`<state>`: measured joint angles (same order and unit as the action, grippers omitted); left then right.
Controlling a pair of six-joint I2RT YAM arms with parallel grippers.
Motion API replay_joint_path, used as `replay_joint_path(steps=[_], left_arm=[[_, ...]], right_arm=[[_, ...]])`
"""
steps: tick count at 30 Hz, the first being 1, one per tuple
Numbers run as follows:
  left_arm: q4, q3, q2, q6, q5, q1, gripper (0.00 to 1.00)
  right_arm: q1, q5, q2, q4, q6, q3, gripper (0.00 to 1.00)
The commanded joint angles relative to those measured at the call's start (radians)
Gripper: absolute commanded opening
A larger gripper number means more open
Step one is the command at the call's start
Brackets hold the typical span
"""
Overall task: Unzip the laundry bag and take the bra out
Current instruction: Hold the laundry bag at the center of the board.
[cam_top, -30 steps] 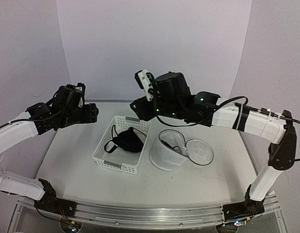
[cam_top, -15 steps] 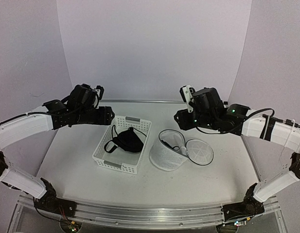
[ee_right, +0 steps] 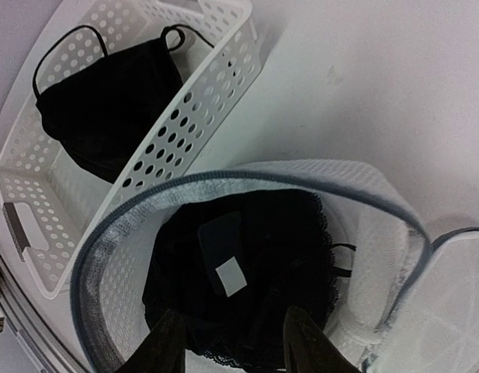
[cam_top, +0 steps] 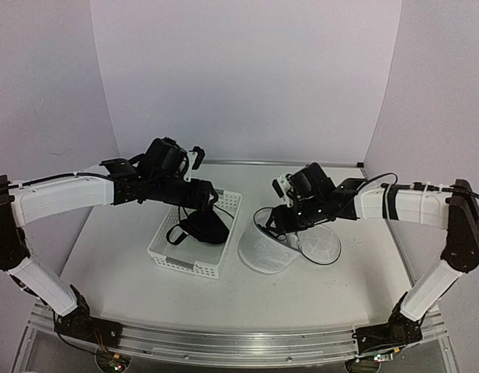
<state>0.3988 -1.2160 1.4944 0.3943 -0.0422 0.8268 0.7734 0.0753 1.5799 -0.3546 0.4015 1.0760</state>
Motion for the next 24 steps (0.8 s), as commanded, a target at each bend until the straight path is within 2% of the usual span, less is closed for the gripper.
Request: replay_joint_path(steps=[1, 6, 15, 24], left_arm=[[-0.07, -0.075, 0.033, 0.014, 0.111, 0.032, 0.7], [-0.122, -0.097, 0.075, 0.034, 0.227, 0.053, 0.72], [-0.19, -0.164, 0.206, 0.089, 0.398, 0.059, 0.73], [-0.195, -0.233, 0.317, 0.115, 0.429, 0.067, 0.73]], right_arm=[[-0.001, 0.143, 0.054, 0.04, 0.043, 0.042, 0.46], [0.0, 0.205, 0.089, 0.07, 0.076, 0.041, 0.5], [0.012, 0.156, 0.051, 0.145, 0.154, -0.033, 0.51], [0.029, 0.108, 0.013, 0.183, 0.174, -0.083, 0.51]])
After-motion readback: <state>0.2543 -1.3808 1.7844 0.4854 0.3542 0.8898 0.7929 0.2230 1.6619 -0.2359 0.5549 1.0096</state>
